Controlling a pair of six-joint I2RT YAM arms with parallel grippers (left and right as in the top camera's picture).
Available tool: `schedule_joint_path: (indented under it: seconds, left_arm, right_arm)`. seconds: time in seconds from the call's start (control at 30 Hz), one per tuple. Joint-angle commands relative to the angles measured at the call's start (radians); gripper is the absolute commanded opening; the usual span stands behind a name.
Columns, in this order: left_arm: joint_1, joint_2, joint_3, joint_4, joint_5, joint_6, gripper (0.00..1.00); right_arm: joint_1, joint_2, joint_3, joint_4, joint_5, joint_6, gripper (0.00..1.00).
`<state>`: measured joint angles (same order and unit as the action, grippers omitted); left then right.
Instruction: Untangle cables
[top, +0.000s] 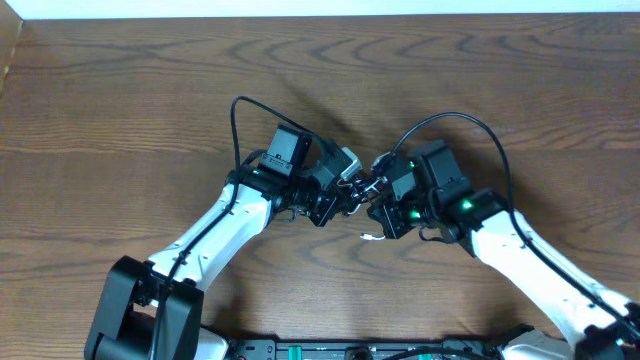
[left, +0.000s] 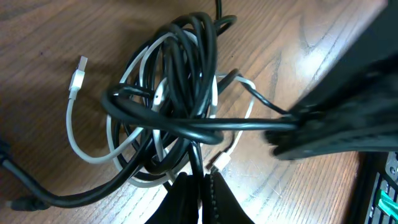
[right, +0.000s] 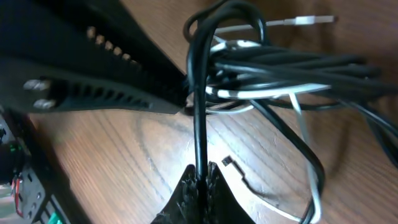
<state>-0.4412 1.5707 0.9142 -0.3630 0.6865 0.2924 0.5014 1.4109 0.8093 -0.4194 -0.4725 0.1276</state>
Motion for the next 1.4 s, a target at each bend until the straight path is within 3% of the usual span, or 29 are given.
schedule_joint_path:
  seconds: [0.0,0.37,0.53,0.73,0.77,0.83,0.87,1.23,1.37]
  left_arm:
    - [-0.001,0.002,-0.002,-0.003,0.047,0.026,0.08]
    - [-0.001,0.002,-0.002,-0.014,0.053,0.032,0.07]
    - [-0.001,0.002,-0.002,-0.038,0.174,0.119,0.07]
    - [0.000,0.002,-0.001,-0.031,0.030,0.047,0.08]
    - [0.000,0.002,-0.001,-0.027,-0.006,0.021,0.09]
    - [0.000,0.002,-0.001,-0.021,-0.063,-0.028,0.27]
    - [0.000,0.002,-0.001,-0.020,-0.082,-0.047,0.31]
    - [0.000,0.002,-0.002,-0.012,-0.087,-0.093,0.34]
    - [0.000,0.002,-0.002,0.003,-0.138,-0.177,0.37]
  right_arm:
    - [-0.005,0.041,-0.008,0.039,-0.019,0.007,0.01]
    - [-0.031,0.039,-0.007,0.172,-0.066,0.006,0.01]
    - [-0.064,0.040,-0.007,0.173,-0.121,0.006,0.01]
    - [-0.089,0.038,-0.007,0.136,-0.210,0.005,0.01]
    - [-0.095,0.038,-0.007,0.124,-0.238,0.001,0.01]
    - [-0.105,0.037,-0.007,0.085,-0.285,-0.029,0.01]
    - [-0.111,0.037,-0.007,0.061,-0.297,-0.037,0.01]
    - [-0.143,0.039,-0.007,-0.186,-0.199,-0.039,0.01]
    - [-0.140,0.039,-0.007,-0.230,-0.127,-0.039,0.01]
